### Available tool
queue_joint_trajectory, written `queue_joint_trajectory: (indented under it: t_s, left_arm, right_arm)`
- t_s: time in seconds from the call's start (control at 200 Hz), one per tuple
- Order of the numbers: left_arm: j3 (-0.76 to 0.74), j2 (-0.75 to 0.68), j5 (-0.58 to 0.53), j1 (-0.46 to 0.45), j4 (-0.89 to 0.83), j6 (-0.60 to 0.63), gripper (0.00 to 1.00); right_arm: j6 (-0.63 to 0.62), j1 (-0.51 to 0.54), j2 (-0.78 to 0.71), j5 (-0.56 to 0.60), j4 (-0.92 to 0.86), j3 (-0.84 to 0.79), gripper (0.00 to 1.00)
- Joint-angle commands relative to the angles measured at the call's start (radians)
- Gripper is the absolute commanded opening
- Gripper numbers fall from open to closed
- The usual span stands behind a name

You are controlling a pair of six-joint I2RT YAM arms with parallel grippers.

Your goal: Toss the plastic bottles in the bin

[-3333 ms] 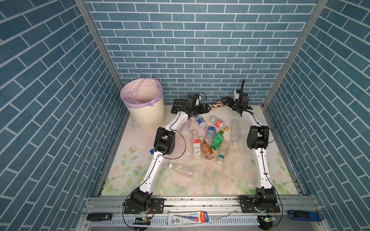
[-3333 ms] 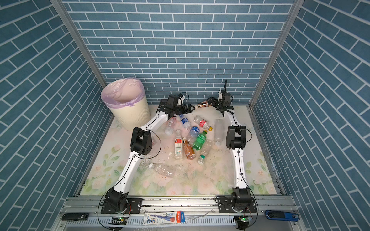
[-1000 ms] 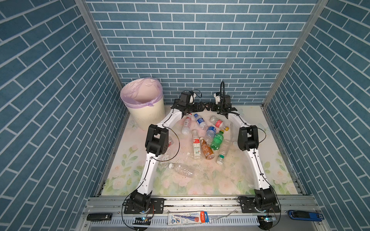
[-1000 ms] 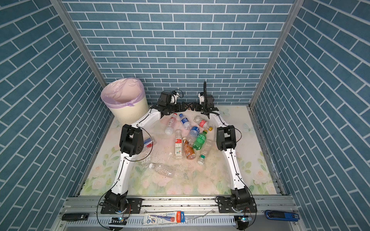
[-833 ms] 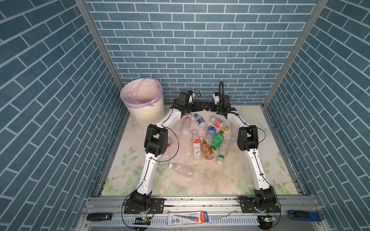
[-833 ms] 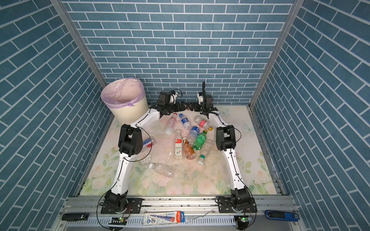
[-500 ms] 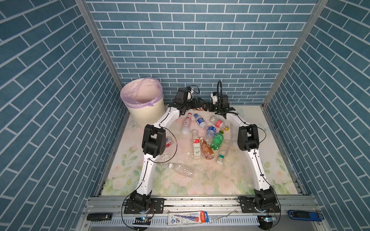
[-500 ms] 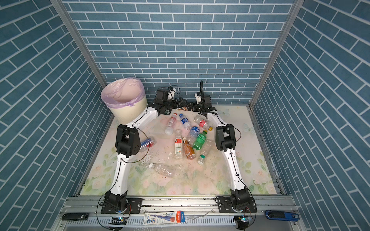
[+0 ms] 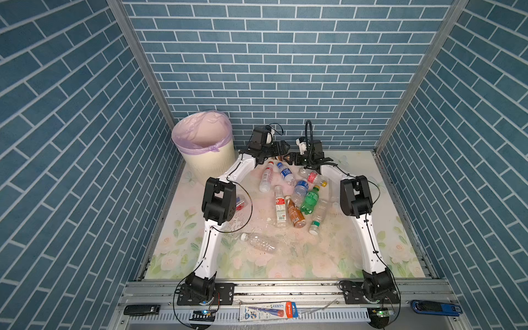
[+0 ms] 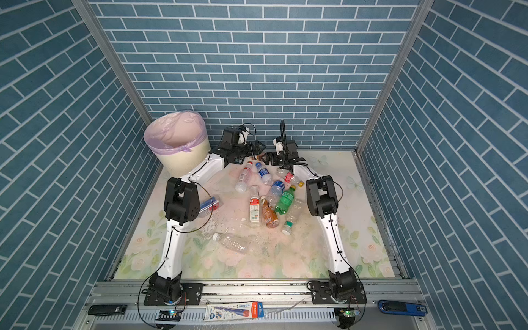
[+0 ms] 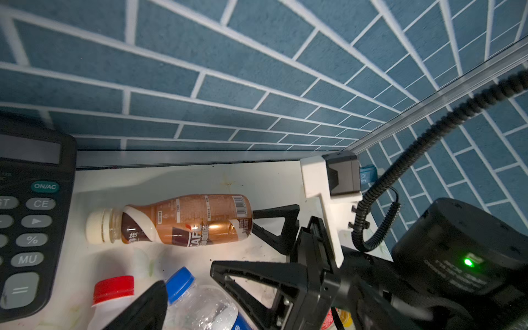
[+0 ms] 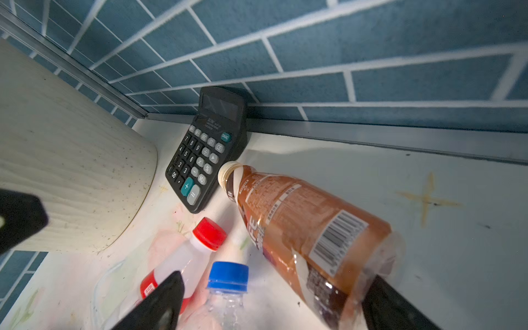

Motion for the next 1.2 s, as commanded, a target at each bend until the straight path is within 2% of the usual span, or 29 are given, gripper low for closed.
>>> queue_joint_trajectory:
  t_s: [0.0,0.3,0.745,0.945,1.195]
  left_arm:
    - [-0.01,-0.053,-0.011,0.009,0.017,-0.005,0.99]
    - [-0.02,-0.065,-0.019,0.015,0.017,-0.011,0.99]
    - [-0.024,-0.059,-0.025,0.018,0.013,-0.012,0.99]
    - [-0.015,-0.052,-0.022,0.022,0.003,-0.012,0.99]
    - [-0.02,-0.048,-0.016,0.025,0.005,-0.01,0.99]
  right_arm:
    - [-0.017,0.009,-0.088,-0.012,0.065,-0.062,0.95]
    - [-0.02,0.013,-0.126,-0.022,0.08,-0.122,0.94]
    - [-0.057,0.012,-0.117,-0.01,0.042,-0.109,0.94]
    - [-0.107,0.0,-0.09,0.038,-0.02,-0.029,0.95]
    - [-0.131,-0.016,0.025,0.101,-0.108,0.199,0.95]
